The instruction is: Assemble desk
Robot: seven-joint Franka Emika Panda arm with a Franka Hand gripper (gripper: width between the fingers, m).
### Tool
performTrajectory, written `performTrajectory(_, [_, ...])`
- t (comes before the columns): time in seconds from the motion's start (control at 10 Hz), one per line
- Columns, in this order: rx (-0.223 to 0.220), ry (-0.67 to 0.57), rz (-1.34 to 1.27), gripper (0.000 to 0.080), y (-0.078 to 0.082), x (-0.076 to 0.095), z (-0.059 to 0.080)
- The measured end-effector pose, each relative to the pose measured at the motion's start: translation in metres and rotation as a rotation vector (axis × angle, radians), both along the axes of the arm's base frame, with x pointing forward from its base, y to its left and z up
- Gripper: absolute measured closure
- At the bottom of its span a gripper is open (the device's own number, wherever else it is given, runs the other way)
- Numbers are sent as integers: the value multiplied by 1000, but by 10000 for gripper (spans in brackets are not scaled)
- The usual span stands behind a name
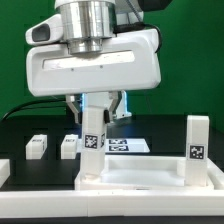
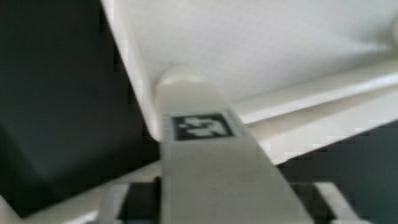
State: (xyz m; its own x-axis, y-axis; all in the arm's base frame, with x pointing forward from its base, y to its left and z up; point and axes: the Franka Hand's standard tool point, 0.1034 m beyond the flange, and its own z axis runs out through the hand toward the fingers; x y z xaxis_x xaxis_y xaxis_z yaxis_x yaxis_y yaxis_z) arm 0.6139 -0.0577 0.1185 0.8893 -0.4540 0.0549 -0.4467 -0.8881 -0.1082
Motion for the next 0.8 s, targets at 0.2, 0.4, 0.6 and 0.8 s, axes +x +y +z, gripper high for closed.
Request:
performTrajectory(0.2, [15, 10, -136, 511, 1, 0, 0])
performTrajectory(0.4, [43, 22, -321, 511, 0, 1, -2])
performTrajectory(0.6, [96, 49, -683, 511, 6, 4, -3])
performTrajectory(0.8, [175, 80, -994, 509, 12, 7, -4])
